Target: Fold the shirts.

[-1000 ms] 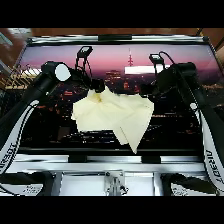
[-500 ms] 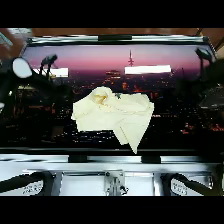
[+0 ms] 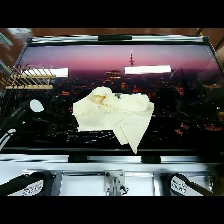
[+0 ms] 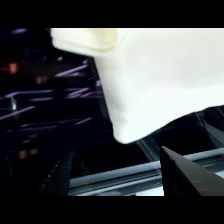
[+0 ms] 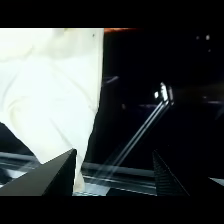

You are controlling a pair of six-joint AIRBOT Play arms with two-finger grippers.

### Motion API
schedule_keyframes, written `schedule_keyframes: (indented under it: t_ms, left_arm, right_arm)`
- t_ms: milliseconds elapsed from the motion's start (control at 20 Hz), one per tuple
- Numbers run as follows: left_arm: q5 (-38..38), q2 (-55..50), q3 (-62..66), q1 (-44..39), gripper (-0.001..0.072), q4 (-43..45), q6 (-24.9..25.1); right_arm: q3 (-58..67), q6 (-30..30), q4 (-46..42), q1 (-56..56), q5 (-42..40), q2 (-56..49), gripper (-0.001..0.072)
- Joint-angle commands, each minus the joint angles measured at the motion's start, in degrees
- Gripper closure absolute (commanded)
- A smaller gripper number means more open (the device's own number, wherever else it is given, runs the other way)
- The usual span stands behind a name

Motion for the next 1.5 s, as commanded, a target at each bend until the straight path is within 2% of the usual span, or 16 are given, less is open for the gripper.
schedule_keyframes:
  t_ms: [0, 50, 150, 250, 350, 400, 450, 550, 600, 800, 950, 1150, 1200, 1300, 1350, 1450]
  left_arm:
    - [5.46, -3.45, -2.05, -1.27, 0.0106, -3.63, 1.25]
    - [6.25, -4.24, -2.05, -1.73, 0.0107, -3.63, 1.25]
    - [8.15, -5.07, -2.05, -2.6, 0.0192, -4.09, 1.25]
    - [10.01, -5.16, -2.05, -3.34, 0.0197, -5.25, 1.25]
    - [11.06, -5.18, -2.05, -3.93, 0.0334, -6.75, 1.27]
    - [11.19, -5.18, -2.05, -4.15, 0.0342, -6.86, 1.25]
    - [11.15, -5.18, -2.05, -4.22, 0.0424, -6.86, 1.27]
    - [11.1, -5.09, -2.05, -4.22, 0.0636, -6.86, 1.46]
    - [11.13, -4.98, -2.03, -4.22, 0.0677, -6.84, 2.03]
    - [9.38, -4.87, -1.18, -4.13, 0.0677, -6.62, 4.26]
    - [9.49, -4.39, -1.18, -4.15, 0.0677, -6.58, 4.72]
    - [9.86, -3.74, -0.44, -4.13, 0.0677, -6.36, 4.92]
    - [9.64, -3.63, 0.26, -4.15, 0.0677, -5.7, 4.9]
    - [9.6, -2.93, 2.4, -4.09, 0.0677, -3.85, 4.87]
    - [8.94, -2.27, 4.24, -4.07, 0.0678, -2.34, 4.87]
    - [4.59, -0.37, 10.12, -4.02, 0.0678, 2.01, 4.9]
  right_arm:
    - [-1.62, -0.46, 1.14, -0.42, 0.11, 0.07, 0.0132]
    - [-1.62, -0.5, 1.05, -0.44, 0.13, 0.04, 0.0132]
    - [-1.92, -0.5, 1.14, -0.42, -0.13, -0.5, 0.0132]
    - [-3.56, -0.52, 1.33, 0.74, 0.26, -1.31, 0.0131]
    - [-5.81, -0.92, 1.38, 3.56, 0.94, -2.82, 0.0131]
    - [-6.67, -1.09, 1.51, 5.01, 1.09, -3.89, 0.013]
    - [-7.3, -1.36, 1.66, 6.1, 1.16, -5.27, 0.013]
    - [-7.8, -1.22, 3.39, 7.63, 2.36, -7.89, 0.013]
    - [-7.8, -1.18, 4.46, 8.81, 3.56, -8.96, 0.013]
    - [-7.78, -0.61, 5.95, 13.51, 10.4, -13.25, 0.013]
    - [-7.78, -0.42, 10.21, 13.7, 10.75, -16.35, 0.0131]
    - [-7.78, -0.33, 10.51, 17.29, 13.29, -17.07, 0.0138]
    - [-7.78, -0.11, 10.54, 18.32, 14.75, -17.07, 0.0262]
    - [-7.61, 3.08, 10.99, 19.45, 16.87, -17.05, 0.0658]
    - [-6.91, 2.67, 11.58, 19.58, 16.52, -16.79, 0.0653]
    - [-3.72, -1.81, 13.44, 19.54, 14.34, -13.84, 0.0654]
